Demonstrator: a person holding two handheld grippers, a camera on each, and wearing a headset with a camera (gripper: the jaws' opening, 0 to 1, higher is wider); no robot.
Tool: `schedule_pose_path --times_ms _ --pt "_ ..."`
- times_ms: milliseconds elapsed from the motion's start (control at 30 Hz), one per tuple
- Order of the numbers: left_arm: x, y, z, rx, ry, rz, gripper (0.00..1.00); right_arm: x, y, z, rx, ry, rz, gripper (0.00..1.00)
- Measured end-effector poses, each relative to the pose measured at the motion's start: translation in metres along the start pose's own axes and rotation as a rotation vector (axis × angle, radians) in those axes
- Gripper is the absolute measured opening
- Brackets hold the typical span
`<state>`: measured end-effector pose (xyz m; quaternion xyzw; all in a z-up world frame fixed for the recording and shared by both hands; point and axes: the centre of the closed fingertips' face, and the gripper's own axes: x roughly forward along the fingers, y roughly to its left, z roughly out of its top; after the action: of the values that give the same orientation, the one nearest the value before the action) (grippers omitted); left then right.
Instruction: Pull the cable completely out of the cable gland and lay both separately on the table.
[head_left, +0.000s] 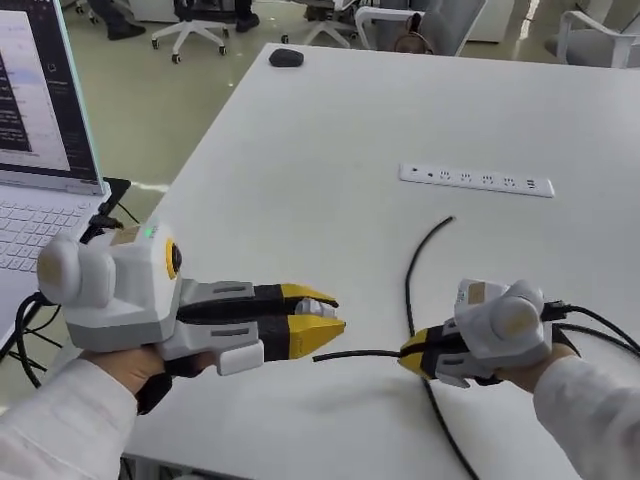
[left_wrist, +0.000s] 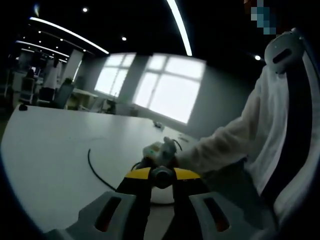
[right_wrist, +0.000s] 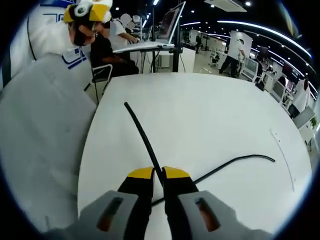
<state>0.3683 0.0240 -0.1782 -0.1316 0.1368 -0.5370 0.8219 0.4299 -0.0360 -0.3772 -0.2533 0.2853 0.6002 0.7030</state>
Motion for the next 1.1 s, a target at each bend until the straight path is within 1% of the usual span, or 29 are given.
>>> schedule_pose_path --times_ms 167,300,433,533,600,733,833,867,933,967,1067,1100 --pt "0.000 0.004 0.000 -0.007 -0.003 0.001 0.17 0.008 0.005 -0.012 -0.014 0.037 0.017 0.05" --pt "0.001 0.008 -0.003 -0.015 0.001 0.003 0.17 0.010 0.008 -0.023 0.001 0.060 0.025 0.06" --pt "0.003 0.013 -0.009 -0.031 0.008 0.006 0.17 0.010 0.011 -0.029 0.033 0.057 0.025 0.07" --pt "0.005 0.014 -0.011 -0.038 0.014 0.003 0.17 0.011 0.011 -0.033 0.033 0.067 0.017 0.08" --pt "0.007 0.014 -0.011 -0.039 0.020 -0.001 0.17 0.011 0.010 -0.033 0.040 0.053 0.009 0.08" --pt "0.012 0.016 -0.015 -0.038 0.038 -0.005 0.17 0.010 0.009 -0.033 0.061 0.042 0.005 0.10" --pt "0.016 0.020 -0.016 -0.040 0.043 -0.002 0.17 0.008 0.005 -0.030 0.089 0.012 -0.020 0.09" --pt "0.018 0.024 -0.018 -0.042 0.046 0.003 0.17 0.005 0.003 -0.026 0.107 -0.013 -0.032 0.08" --pt "0.022 0.028 -0.020 -0.039 0.051 0.009 0.17 0.001 0.001 -0.022 0.131 -0.044 -0.038 0.10" --pt "0.025 0.033 -0.022 -0.039 0.059 0.015 0.17 -0.004 0.000 -0.017 0.142 -0.069 -0.039 0.11" --pt "0.035 0.044 -0.029 -0.033 0.082 0.031 0.17 -0.017 -0.004 -0.012 0.144 -0.099 -0.056 0.15" --pt "0.040 0.050 -0.032 -0.031 0.094 0.037 0.17 -0.023 -0.007 -0.009 0.150 -0.119 -0.067 0.16"
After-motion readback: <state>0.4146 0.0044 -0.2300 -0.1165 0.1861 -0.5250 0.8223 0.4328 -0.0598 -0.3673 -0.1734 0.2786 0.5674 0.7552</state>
